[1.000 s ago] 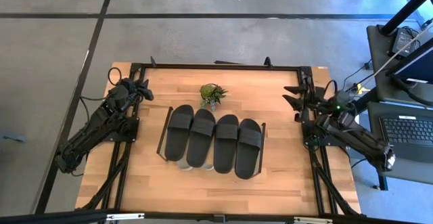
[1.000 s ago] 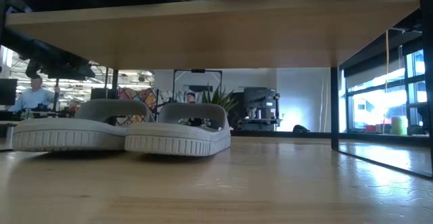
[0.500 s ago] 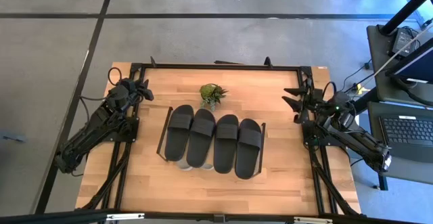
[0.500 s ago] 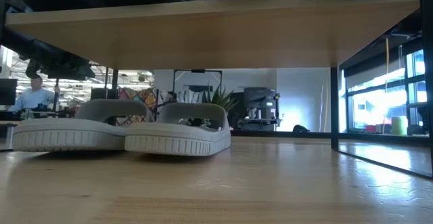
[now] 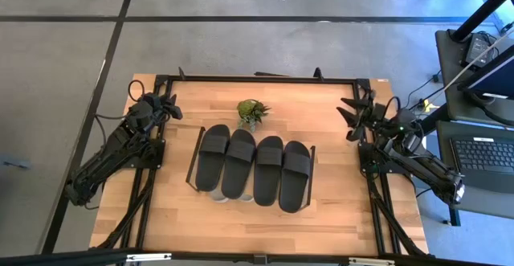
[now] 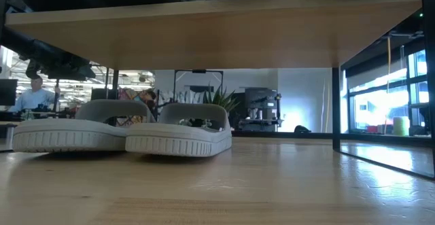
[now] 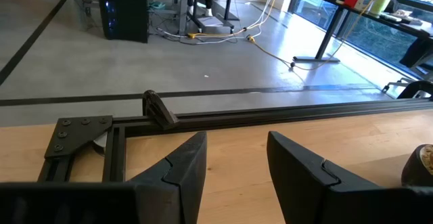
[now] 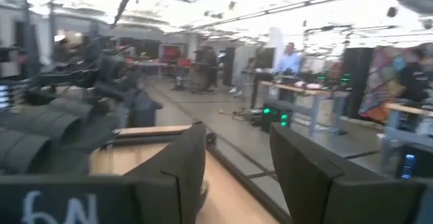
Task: Pick and place slides into the shelf
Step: Return to Home Position
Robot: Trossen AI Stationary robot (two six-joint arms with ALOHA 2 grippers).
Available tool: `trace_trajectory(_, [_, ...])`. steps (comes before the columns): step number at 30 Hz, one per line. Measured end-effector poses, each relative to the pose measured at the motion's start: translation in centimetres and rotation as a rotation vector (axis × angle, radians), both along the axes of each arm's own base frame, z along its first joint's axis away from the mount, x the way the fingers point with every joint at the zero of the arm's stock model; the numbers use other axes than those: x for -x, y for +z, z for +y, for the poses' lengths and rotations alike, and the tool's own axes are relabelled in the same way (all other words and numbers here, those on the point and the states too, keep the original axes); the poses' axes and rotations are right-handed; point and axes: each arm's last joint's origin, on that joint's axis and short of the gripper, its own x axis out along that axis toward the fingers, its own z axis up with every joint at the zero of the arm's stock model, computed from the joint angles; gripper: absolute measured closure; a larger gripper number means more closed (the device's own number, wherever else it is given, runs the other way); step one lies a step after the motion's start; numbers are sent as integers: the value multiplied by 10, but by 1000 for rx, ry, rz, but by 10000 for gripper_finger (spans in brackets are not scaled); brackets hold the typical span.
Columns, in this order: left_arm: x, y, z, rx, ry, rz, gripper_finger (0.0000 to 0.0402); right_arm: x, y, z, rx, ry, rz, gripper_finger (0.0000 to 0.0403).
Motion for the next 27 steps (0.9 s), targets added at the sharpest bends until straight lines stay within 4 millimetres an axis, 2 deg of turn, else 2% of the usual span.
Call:
trace_trajectory(7, [0, 0, 0, 0, 0, 0, 254, 1, 1, -1, 15, -49, -16, 237])
trace_trajectory(13, [0, 0, 0, 0, 0, 0, 254, -6, -22, -6, -6, -38, -17, 237])
trace_trajectory(17, [0, 0, 0, -1, 0, -1, 254, -6, -22, -6, 55, -43, -107, 237])
trace_trajectory(20, [0, 0, 0, -1, 0, -1, 254, -8, -31, -9, 26, -75, -85, 237])
trace_trajectory(27, [0, 0, 0, -1, 0, -1, 254, -8, -31, -9, 29, -74, -92, 237])
